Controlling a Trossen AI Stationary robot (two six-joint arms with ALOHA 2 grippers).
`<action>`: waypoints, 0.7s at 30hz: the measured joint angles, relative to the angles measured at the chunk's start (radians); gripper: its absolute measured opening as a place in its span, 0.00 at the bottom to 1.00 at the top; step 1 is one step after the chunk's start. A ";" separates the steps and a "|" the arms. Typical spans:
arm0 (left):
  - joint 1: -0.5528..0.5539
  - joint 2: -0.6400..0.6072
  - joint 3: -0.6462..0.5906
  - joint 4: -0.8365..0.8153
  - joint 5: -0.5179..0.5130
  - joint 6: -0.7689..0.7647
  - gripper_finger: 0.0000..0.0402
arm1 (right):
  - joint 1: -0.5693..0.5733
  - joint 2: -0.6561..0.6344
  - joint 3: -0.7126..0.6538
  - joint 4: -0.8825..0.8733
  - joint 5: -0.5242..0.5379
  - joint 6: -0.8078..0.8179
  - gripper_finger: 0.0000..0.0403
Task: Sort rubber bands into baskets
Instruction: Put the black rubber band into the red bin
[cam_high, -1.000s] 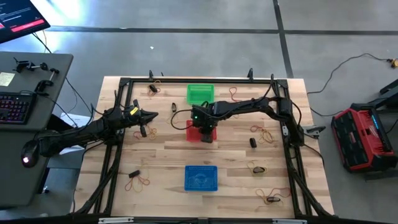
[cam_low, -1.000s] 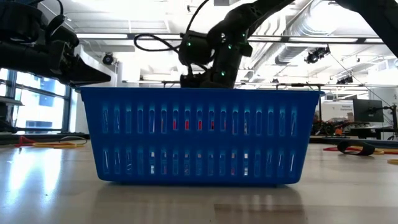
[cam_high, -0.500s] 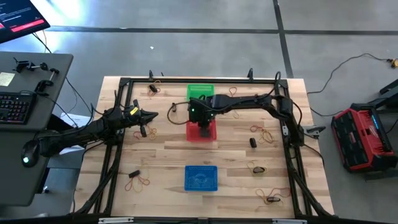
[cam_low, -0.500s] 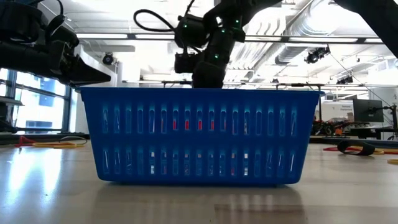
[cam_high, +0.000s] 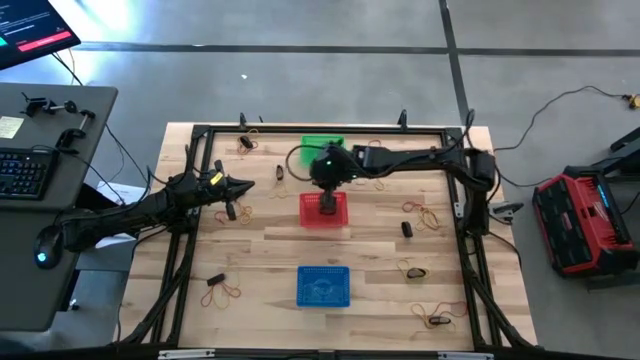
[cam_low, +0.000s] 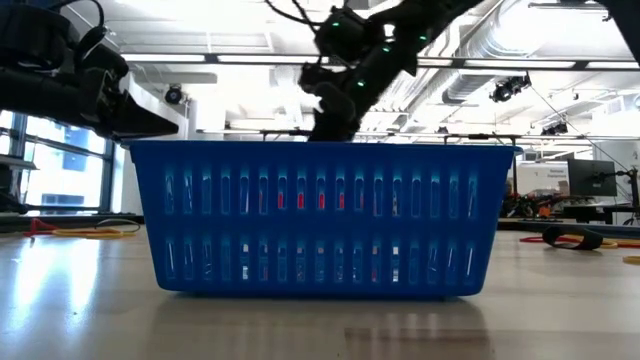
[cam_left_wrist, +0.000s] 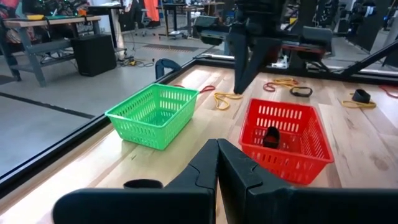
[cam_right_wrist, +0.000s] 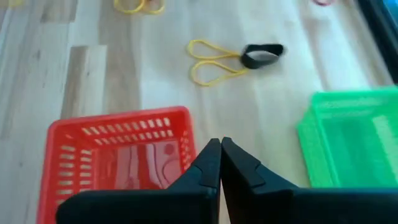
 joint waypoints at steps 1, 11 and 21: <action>0.000 0.002 0.000 -0.001 0.000 0.000 0.00 | -0.002 -0.017 -0.033 0.032 -0.001 0.019 0.00; 0.000 0.007 0.000 0.001 -0.001 -0.009 0.00 | -0.004 -0.193 -0.319 0.239 0.048 0.141 0.00; 0.000 0.029 0.000 0.000 -0.001 -0.037 0.00 | -0.033 -0.360 -0.529 0.394 0.071 0.178 0.00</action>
